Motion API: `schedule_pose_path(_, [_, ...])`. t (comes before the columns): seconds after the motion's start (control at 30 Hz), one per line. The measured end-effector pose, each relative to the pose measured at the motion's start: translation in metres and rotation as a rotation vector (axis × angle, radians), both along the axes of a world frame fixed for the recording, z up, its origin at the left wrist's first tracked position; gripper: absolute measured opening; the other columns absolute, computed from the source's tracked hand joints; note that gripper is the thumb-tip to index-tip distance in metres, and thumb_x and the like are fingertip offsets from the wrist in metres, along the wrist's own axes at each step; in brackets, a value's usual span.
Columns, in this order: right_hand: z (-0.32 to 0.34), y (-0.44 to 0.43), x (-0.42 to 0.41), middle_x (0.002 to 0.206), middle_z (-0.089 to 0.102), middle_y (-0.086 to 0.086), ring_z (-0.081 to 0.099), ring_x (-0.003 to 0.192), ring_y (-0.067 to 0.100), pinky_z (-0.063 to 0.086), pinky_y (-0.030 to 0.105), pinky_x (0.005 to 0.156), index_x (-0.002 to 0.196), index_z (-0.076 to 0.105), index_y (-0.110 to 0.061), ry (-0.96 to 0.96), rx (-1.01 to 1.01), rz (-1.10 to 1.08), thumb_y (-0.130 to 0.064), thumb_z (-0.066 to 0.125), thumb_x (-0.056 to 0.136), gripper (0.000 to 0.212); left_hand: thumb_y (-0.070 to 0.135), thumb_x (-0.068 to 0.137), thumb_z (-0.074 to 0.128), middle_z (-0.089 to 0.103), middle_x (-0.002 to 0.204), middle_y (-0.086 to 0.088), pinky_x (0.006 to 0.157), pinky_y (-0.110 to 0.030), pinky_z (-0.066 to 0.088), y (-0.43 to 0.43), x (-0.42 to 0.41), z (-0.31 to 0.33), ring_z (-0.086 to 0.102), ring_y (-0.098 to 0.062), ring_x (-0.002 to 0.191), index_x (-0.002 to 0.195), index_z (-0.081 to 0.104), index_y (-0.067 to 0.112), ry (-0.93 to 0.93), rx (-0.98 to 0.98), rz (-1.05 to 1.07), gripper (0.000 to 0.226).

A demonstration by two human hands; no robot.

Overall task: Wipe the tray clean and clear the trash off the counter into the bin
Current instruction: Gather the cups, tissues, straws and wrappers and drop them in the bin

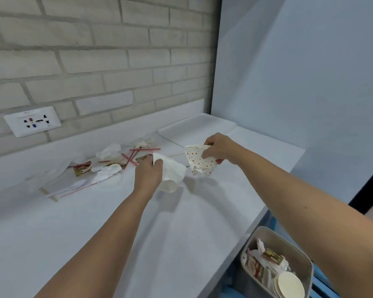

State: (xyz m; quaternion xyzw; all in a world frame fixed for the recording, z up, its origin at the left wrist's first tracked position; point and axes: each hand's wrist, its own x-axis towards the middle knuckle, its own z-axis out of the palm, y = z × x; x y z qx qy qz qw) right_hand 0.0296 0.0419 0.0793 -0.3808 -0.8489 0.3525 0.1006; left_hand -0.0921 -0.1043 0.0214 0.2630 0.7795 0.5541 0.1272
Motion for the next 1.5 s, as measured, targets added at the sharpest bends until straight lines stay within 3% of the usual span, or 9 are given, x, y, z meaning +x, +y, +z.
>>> schedule_pose_path(0.13, [-0.002, 0.027, 0.071, 0.105, 0.057, 0.012, 0.056, 0.081, 0.026, 0.046, 0.021, 0.049, 0.113, 0.06, 0.0, -0.079, -0.009, -0.059, -0.009, 0.066, 0.082, 0.032, 0.017, 0.093, 0.04, 0.048, 0.071, -0.003, 0.053, -0.028, 0.03, 0.035, 0.063, -0.005, 0.043, -0.021, 0.07, 0.067, 0.043, 0.007, 0.131, -0.113, -0.114, 0.029])
schedule_pose_path(0.37, [-0.029, 0.059, 0.183, 0.106, 0.056, 0.009, 0.055, 0.072, 0.018, 0.048, 0.02, 0.053, 0.117, 0.058, -0.002, -0.206, -0.111, -0.128, -0.011, 0.065, 0.085, 0.034, 0.023, 0.095, 0.043, 0.062, 0.093, -0.009, 0.065, -0.028, 0.04, 0.069, 0.178, -0.035, 0.058, -0.025, 0.086, 0.096, 0.056, 0.003, 0.427, -0.277, -0.354, 0.024])
schedule_pose_path(0.67, [-0.096, 0.083, 0.272, 0.123, 0.057, 0.019, 0.064, 0.094, 0.033, 0.054, 0.026, 0.061, 0.125, 0.053, 0.0, -0.358, -0.164, -0.211, -0.009, 0.063, 0.087, 0.04, 0.028, 0.098, 0.036, 0.062, 0.114, -0.008, 0.08, -0.027, 0.048, 0.096, 0.269, -0.112, 0.061, -0.02, 0.1, 0.125, 0.048, 0.014, 0.632, -0.556, -0.478, 0.032])
schedule_pose_path(0.73, [-0.113, 0.085, 0.281, 0.126, 0.055, 0.017, 0.06, 0.086, 0.027, 0.051, 0.019, 0.05, 0.128, 0.051, -0.001, -0.387, -0.163, -0.215, -0.009, 0.063, 0.087, 0.043, 0.026, 0.099, 0.035, 0.063, 0.114, -0.008, 0.079, -0.025, 0.048, 0.1, 0.275, -0.129, 0.062, -0.02, 0.099, 0.125, 0.048, 0.014, 0.629, -0.618, -0.482, 0.032])
schedule_pose_path(0.83, [-0.14, 0.088, 0.288, 0.124, 0.057, 0.017, 0.059, 0.081, 0.024, 0.052, 0.023, 0.057, 0.125, 0.053, -0.002, -0.422, -0.143, -0.217, -0.009, 0.063, 0.087, 0.041, 0.025, 0.1, 0.037, 0.063, 0.118, -0.008, 0.08, -0.026, 0.05, 0.106, 0.278, -0.153, 0.063, -0.02, 0.101, 0.125, 0.047, 0.013, 0.552, -0.676, -0.458, 0.03])
schedule_pose_path(1.07, [-0.188, 0.089, 0.292, 0.079, 0.051, 0.004, 0.049, 0.07, 0.018, 0.036, 0.02, 0.051, 0.091, 0.055, -0.007, -0.512, -0.015, -0.219, -0.008, 0.057, 0.086, 0.006, 0.025, 0.098, 0.042, 0.061, 0.122, -0.01, 0.088, -0.03, 0.049, 0.104, 0.279, -0.18, 0.06, -0.023, 0.11, 0.139, 0.036, 0.011, 0.427, -0.75, -0.416, 0.043])
schedule_pose_path(1.17, [-0.205, 0.089, 0.289, 0.065, 0.039, 0.001, 0.039, 0.057, 0.012, 0.028, 0.019, 0.046, 0.065, 0.037, -0.011, -0.547, -0.02, -0.221, -0.007, 0.054, 0.088, 0.029, 0.018, 0.097, 0.041, 0.062, 0.12, -0.011, 0.086, -0.032, 0.049, 0.105, 0.278, -0.179, 0.061, -0.025, 0.108, 0.137, 0.037, 0.01, 0.4, -0.728, -0.401, 0.041])
schedule_pose_path(1.37, [-0.212, 0.082, 0.274, 0.088, 0.052, 0.004, 0.052, 0.079, 0.018, 0.043, 0.026, 0.065, 0.105, 0.056, -0.005, -0.563, -0.113, -0.117, -0.034, 0.064, 0.086, 0.036, 0.02, 0.098, 0.04, 0.062, 0.12, -0.008, 0.084, -0.035, 0.05, 0.106, 0.276, -0.163, 0.061, -0.025, 0.105, 0.133, 0.042, 0.013, 0.389, -0.623, -0.37, 0.036])
schedule_pose_path(1.5, [-0.199, 0.085, 0.259, 0.081, 0.059, 0.008, 0.06, 0.074, 0.021, 0.053, 0.026, 0.062, 0.093, 0.06, -0.005, -0.537, -0.093, -0.039, -0.026, 0.064, 0.084, 0.023, 0.023, 0.099, 0.037, 0.067, 0.108, -0.006, 0.074, -0.029, 0.05, 0.107, 0.274, -0.146, 0.064, -0.021, 0.094, 0.127, 0.046, 0.013, 0.462, -0.534, -0.354, 0.031])
